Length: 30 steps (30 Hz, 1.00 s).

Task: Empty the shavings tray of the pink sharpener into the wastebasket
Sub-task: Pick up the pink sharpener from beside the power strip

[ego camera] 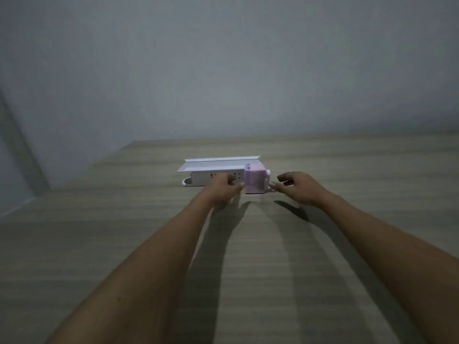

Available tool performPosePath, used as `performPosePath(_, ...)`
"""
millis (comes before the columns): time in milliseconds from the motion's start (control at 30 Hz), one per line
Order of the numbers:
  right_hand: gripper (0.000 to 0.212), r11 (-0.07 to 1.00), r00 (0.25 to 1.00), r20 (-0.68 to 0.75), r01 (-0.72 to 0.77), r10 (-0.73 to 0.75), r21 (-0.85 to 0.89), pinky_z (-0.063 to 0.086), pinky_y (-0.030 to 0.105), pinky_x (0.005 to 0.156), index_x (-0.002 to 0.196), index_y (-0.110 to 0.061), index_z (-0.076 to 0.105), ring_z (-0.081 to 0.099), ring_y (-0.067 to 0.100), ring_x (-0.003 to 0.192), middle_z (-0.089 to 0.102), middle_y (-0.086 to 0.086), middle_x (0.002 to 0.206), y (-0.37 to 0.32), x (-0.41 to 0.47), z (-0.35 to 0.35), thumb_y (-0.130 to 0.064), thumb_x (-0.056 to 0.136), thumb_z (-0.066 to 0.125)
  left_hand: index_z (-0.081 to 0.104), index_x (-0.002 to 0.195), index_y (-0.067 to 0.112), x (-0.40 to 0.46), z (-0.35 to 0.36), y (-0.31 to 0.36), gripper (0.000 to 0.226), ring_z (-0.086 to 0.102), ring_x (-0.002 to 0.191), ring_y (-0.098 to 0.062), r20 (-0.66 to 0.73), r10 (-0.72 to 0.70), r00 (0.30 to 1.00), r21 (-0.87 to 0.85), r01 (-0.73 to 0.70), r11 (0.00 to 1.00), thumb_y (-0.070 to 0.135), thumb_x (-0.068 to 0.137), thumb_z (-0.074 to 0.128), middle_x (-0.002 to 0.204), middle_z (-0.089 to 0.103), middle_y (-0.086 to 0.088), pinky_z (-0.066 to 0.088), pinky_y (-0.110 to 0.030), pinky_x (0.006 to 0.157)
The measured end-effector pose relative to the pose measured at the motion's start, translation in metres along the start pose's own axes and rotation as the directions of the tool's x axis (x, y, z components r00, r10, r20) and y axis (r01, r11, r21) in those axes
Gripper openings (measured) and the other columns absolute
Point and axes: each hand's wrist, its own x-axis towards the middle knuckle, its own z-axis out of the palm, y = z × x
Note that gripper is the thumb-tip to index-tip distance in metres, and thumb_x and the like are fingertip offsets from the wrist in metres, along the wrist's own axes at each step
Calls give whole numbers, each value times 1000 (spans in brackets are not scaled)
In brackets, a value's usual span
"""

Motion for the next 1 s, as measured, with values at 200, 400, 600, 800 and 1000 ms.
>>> performPosePath(200,72,987,1000,-6,-6,7,159,51,36,101,140,-3,58,66,23,117,65,11,137,16,19,20,-48,86,73,47,146,0,29,21,-19,61,59,116,-23,-2,-8,1000,-202,7,979,24,94,68,136,60,-15,51,-24,85)
performPosePath(400,24,924,998,-34,66,-58,375,59,38,89,107,-10,77,75,20,95,79,10,103,23,37,32,-24,87,78,60,137,6,44,28,-20,42,68,106,-19,5,100,995,-311,-93,946,11,96,65,121,70,-4,52,-12,70)
performPosePath(600,35,919,999,-11,44,-43,392,58,35,89,116,0,73,73,21,95,77,15,109,20,34,32,-16,85,80,59,139,4,40,29,-18,45,67,99,-19,18,108,994,-329,-96,939,8,94,66,123,71,-15,57,-20,70)
performPosePath(800,39,916,999,-1,43,-47,399,59,19,78,121,4,69,72,21,93,75,16,111,-6,-2,17,-13,86,78,58,138,3,-2,7,-2,46,67,107,-22,39,141,989,-336,-120,934,5,93,67,121,69,-10,56,-12,66)
performPosePath(1000,40,908,996,16,74,-88,413,57,19,82,123,2,68,69,20,97,74,17,114,-40,-58,2,-15,88,77,64,129,-2,-62,-15,16,40,65,86,-9,16,157,987,-326,-143,935,3,90,71,109,69,-10,50,-4,63)
